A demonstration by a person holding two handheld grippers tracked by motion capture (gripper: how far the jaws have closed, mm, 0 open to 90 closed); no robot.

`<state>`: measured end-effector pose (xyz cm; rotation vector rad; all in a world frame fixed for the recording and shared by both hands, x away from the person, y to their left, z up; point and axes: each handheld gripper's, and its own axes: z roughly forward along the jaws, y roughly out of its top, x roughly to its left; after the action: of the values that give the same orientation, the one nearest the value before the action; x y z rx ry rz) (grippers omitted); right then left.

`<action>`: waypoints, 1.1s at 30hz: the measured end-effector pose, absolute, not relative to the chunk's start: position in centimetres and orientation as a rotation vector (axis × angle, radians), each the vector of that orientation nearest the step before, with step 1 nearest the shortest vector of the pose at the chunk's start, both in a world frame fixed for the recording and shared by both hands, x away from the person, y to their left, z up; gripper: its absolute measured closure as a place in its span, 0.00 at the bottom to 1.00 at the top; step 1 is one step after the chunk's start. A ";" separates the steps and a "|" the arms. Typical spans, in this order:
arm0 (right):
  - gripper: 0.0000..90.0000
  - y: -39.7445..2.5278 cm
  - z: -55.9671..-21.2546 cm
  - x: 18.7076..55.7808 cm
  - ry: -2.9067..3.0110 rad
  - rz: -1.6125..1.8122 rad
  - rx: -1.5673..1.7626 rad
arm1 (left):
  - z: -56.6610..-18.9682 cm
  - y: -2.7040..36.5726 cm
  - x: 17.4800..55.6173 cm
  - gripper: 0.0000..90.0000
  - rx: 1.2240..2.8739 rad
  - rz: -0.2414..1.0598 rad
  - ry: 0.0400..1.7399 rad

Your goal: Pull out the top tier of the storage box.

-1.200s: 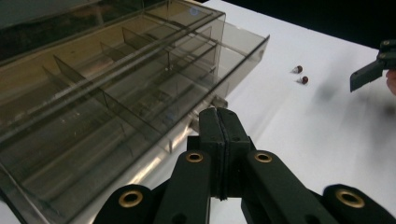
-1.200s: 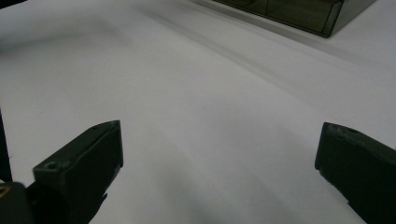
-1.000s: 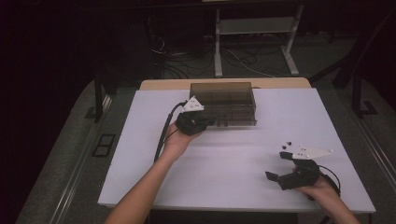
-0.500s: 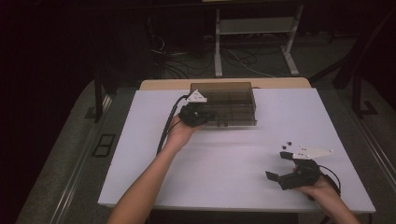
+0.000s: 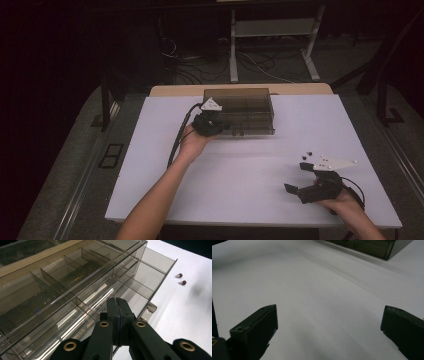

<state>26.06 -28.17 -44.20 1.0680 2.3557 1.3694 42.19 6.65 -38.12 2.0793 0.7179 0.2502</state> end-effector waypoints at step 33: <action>0.01 -28.1 -44.2 26.1 2.358 1.366 1.066 | -38.4 6.9 40.7 0.99 2.080 0.219 0.694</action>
<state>26.06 -28.13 -44.23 1.0660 2.3580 1.3665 40.72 6.94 -38.42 2.0805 0.6942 0.2194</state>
